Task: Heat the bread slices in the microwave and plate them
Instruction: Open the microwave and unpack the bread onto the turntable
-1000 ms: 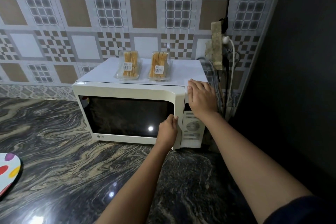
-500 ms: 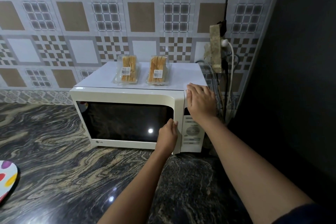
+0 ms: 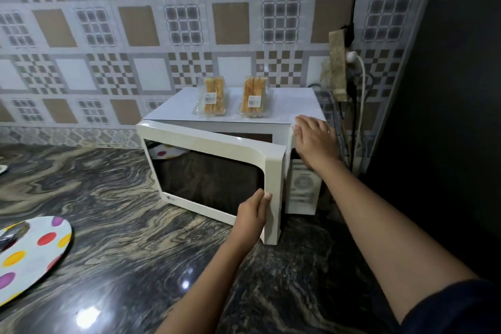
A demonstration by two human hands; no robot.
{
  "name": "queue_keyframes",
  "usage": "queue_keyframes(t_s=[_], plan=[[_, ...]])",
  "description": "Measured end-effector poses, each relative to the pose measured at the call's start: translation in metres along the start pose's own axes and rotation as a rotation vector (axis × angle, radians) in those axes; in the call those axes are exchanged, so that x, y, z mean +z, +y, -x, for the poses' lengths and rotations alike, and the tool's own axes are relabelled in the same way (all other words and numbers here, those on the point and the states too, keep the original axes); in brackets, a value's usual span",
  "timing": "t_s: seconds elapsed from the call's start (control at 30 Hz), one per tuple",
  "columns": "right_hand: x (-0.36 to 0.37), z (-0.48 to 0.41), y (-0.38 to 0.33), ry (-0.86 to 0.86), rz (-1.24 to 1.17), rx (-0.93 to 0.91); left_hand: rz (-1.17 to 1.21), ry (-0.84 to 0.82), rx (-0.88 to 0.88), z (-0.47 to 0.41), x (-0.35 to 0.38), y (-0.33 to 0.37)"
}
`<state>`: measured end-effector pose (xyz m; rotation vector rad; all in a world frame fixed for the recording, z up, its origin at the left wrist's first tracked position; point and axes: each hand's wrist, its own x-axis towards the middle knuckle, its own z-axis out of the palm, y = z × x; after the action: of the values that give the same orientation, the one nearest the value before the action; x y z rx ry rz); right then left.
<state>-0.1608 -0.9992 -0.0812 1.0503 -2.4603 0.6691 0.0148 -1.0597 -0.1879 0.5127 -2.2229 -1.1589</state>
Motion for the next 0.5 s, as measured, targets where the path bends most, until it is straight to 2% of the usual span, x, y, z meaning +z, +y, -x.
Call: queue_keyframes(t_s=[0.13, 0.27, 0.5], plan=[[0.0, 0.015, -0.001, -0.075, 0.01, -0.011, 0.055, 0.016, 0.015, 0.03, -0.015, -0.002], [-0.008, 0.025, -0.005, -0.107, -0.088, 0.023, 0.095, 0.009, 0.004, 0.058, -0.033, -0.002], [-0.012, 0.064, -0.055, -0.184, -0.452, 0.288, 0.133, -0.026, -0.026, 0.093, -0.069, -0.011]])
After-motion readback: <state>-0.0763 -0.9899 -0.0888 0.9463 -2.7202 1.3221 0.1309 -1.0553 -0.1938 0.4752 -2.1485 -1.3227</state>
